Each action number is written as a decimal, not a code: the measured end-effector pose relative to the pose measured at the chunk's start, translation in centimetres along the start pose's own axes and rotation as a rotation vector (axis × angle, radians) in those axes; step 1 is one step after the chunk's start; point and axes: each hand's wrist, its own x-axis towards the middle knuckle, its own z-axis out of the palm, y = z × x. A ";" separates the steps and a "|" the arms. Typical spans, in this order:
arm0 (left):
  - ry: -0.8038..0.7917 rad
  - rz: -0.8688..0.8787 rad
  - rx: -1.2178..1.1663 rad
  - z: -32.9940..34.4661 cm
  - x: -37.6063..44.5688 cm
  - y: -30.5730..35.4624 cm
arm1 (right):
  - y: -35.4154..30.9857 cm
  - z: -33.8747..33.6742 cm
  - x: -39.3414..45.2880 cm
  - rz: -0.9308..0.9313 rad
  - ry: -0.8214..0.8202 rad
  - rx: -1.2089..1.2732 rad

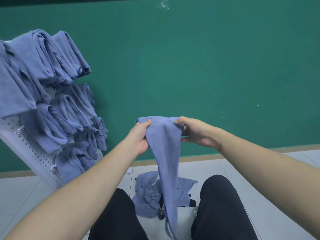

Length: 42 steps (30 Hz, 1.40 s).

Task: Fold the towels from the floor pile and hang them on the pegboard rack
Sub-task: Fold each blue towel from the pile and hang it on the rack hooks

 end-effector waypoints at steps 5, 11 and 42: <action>0.075 0.014 0.078 -1.0 0.2 -0.2 | -0.6 1.1 -0.3 -0.138 0.108 -0.231; 0.157 0.020 0.060 -2.1 0.4 -0.5 | -0.9 2.2 0.4 -0.240 0.288 -0.393; 0.014 0.034 0.060 0.0 -0.4 -1.2 | 1.1 0.1 -0.3 0.037 -0.042 -0.148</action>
